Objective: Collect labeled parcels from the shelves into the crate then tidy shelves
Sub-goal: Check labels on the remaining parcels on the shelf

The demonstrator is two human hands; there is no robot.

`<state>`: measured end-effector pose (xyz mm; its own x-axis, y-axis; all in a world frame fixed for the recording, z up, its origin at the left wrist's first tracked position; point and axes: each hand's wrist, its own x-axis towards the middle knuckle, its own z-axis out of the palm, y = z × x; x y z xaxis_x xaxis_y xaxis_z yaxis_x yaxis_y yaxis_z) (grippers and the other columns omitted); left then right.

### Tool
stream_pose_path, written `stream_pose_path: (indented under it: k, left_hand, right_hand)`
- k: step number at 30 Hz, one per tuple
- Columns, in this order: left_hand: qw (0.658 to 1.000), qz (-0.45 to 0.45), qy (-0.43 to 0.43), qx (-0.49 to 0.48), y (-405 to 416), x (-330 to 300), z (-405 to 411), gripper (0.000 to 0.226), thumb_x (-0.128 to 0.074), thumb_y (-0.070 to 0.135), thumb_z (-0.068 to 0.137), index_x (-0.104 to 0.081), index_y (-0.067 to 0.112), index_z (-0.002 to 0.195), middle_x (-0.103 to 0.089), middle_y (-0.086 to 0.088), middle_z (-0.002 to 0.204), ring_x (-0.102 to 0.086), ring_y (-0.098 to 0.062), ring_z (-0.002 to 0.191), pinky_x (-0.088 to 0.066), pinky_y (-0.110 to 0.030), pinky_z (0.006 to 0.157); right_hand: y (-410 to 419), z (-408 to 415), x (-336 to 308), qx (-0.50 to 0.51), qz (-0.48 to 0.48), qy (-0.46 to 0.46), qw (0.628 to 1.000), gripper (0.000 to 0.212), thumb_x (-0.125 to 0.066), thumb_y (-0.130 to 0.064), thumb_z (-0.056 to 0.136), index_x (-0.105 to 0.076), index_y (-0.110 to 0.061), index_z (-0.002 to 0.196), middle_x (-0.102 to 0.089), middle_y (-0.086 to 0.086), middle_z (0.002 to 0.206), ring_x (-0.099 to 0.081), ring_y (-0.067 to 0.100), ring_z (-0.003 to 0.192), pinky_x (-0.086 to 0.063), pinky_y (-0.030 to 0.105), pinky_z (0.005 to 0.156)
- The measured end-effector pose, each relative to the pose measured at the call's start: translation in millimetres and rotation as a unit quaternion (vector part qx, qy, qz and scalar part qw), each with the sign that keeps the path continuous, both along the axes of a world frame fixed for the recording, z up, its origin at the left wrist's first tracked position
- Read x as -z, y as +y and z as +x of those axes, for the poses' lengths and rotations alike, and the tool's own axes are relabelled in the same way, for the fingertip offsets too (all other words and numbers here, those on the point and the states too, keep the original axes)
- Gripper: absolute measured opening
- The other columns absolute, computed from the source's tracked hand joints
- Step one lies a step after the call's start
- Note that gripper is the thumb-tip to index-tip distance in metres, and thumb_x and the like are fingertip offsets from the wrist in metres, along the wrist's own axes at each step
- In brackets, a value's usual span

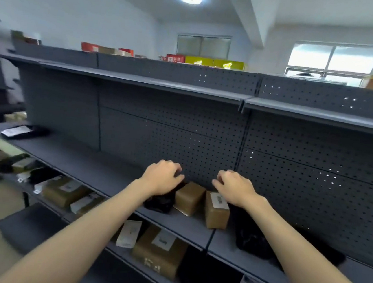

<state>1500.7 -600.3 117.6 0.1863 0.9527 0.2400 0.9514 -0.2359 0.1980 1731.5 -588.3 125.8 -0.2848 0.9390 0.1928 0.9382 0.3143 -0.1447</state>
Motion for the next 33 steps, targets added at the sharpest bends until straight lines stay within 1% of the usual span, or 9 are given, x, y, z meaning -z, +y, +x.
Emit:
stream_pose_path:
  k: [3,8,11,14,20,25,28,31,33]
  left_hand:
    - [1.0,-0.005,-0.004,-0.028,-0.2,9.2,-33.1,0.042,-0.046,0.043,0.103,-0.058,0.018,0.134,-0.062,-0.006,0.131,-0.058,-0.027,0.118,-0.05,-0.04,0.094]
    - [0.997,-0.026,0.01,-0.066,10.4,29.4,-76.9,0.042,-0.045,0.042,0.103,-0.059,0.017,0.133,-0.062,-0.008,0.13,-0.058,-0.029,0.118,-0.05,-0.041,0.094]
    - [0.996,-0.042,0.017,-0.082,26.6,38.5,-99.7,0.044,-0.044,0.043,0.104,-0.056,0.017,0.137,-0.06,-0.009,0.133,-0.056,-0.03,0.12,-0.049,-0.041,0.096]
    - [0.994,-0.048,0.028,-0.09,50.5,45.0,-118.2,0.045,-0.044,0.044,0.103,-0.057,0.017,0.136,-0.06,-0.008,0.134,-0.056,-0.029,0.121,-0.049,-0.041,0.097]
    - [0.994,-0.07,0.056,-0.068,117.4,54.1,-132.0,0.044,-0.044,0.043,0.104,-0.056,0.016,0.136,-0.061,-0.008,0.134,-0.055,-0.029,0.122,-0.048,-0.039,0.095]
    - [0.992,-0.092,0.077,-0.032,173.6,78.2,-128.2,0.045,-0.045,0.043,0.103,-0.055,0.016,0.138,-0.059,-0.01,0.134,-0.054,-0.03,0.122,-0.046,-0.039,0.094]
    - [0.99,-0.112,0.081,-0.016,198.8,99.5,-129.3,0.042,-0.046,0.044,0.102,-0.057,0.018,0.134,-0.06,-0.009,0.131,-0.056,-0.031,0.12,-0.046,-0.039,0.092]
    - [0.988,-0.138,0.074,-0.01,215.4,117.0,-131.6,0.039,-0.046,0.045,0.101,-0.06,0.018,0.126,-0.062,-0.009,0.126,-0.057,-0.031,0.115,-0.047,-0.039,0.089]
    - [0.985,-0.155,0.072,-0.004,223.0,123.2,-131.4,0.039,-0.046,0.044,0.102,-0.059,0.016,0.126,-0.062,-0.011,0.124,-0.057,-0.032,0.115,-0.046,-0.038,0.087]
  right_hand:
    - [15.7,-36.9,7.7,-0.026,-0.006,-0.008,1.0,0.031,-0.04,-0.039,0.102,-0.056,-0.012,0.097,-0.057,0.003,0.096,-0.055,0.023,0.084,-0.041,0.035,0.07]
    - [41.0,-89.9,24.9,-0.064,-0.021,-0.006,0.998,0.031,-0.042,-0.038,0.102,-0.057,-0.012,0.099,-0.057,0.005,0.1,-0.058,0.027,0.094,-0.044,0.037,0.074]
    - [65.0,-114.4,38.5,-0.073,-0.025,0.004,0.997,0.031,-0.043,-0.039,0.101,-0.057,-0.012,0.097,-0.059,0.005,0.098,-0.059,0.027,0.094,-0.043,0.037,0.073]
    - [93.6,-134.1,51.2,-0.075,-0.037,0.009,0.996,0.03,-0.042,-0.039,0.102,-0.056,-0.013,0.099,-0.059,0.005,0.102,-0.058,0.027,0.095,-0.042,0.036,0.073]
    - [148.8,-152.5,81.3,-0.049,-0.075,0.037,0.995,0.03,-0.042,-0.039,0.101,-0.056,-0.012,0.101,-0.06,0.007,0.104,-0.058,0.028,0.096,-0.049,0.04,0.079]
    - [192.1,-153.5,120.2,-0.007,-0.113,0.068,0.991,0.023,-0.043,-0.036,0.101,-0.051,-0.015,0.096,-0.06,0.009,0.106,-0.059,0.03,0.1,-0.045,0.035,0.075]
    - [209.6,-159.0,144.6,0.007,-0.149,0.098,0.984,0.022,-0.043,-0.033,0.101,-0.049,-0.015,0.091,-0.057,0.007,0.101,-0.058,0.031,0.1,-0.046,0.037,0.081]
    - [222.3,-169.1,161.7,0.013,-0.184,0.131,0.974,0.02,-0.045,-0.031,0.101,-0.049,-0.014,0.092,-0.055,0.007,0.1,-0.059,0.031,0.1,-0.048,0.037,0.078]
    - [228.3,-175.5,169.0,0.019,-0.199,0.135,0.97,0.018,-0.046,-0.031,0.101,-0.048,-0.013,0.095,-0.056,0.009,0.103,-0.059,0.032,0.101,-0.048,0.036,0.077]
